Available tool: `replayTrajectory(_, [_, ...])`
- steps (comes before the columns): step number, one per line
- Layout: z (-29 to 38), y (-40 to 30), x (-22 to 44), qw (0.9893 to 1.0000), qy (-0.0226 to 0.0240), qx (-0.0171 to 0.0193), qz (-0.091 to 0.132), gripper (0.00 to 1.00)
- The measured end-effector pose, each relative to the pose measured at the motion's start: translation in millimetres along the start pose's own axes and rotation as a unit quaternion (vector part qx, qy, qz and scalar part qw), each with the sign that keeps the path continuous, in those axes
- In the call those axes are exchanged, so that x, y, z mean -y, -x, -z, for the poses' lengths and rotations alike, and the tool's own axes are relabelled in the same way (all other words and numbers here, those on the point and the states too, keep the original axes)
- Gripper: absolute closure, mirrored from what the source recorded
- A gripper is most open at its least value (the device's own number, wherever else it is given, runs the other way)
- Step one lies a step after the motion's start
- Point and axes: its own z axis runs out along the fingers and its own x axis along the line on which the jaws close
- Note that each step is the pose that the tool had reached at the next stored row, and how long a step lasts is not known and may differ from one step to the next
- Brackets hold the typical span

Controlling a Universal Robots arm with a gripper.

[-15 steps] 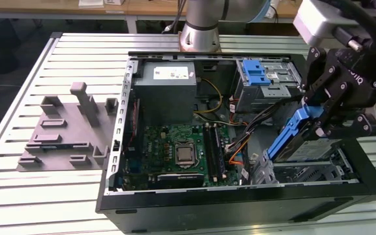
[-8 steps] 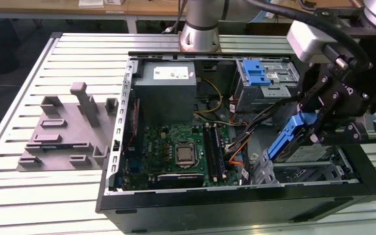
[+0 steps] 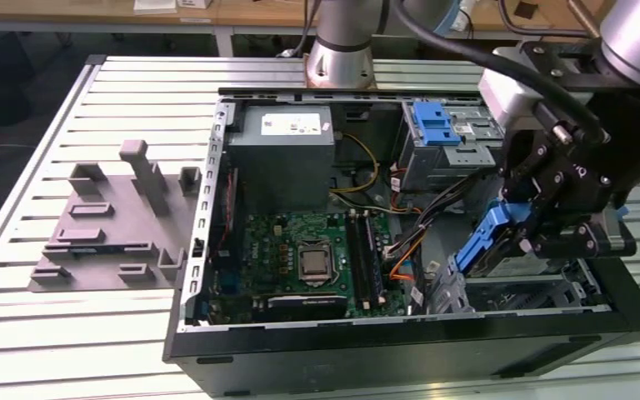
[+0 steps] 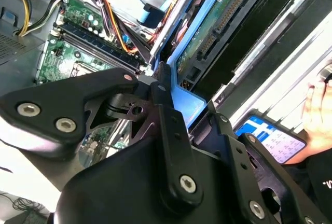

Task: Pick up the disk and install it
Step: 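Insert the disk into the insertion slot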

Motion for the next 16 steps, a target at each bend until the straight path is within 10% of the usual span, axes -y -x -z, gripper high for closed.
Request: replayTrajectory(16, [-24.5,-0.9,0.6,1.0000,0.0000,0.0002,0.000,0.64])
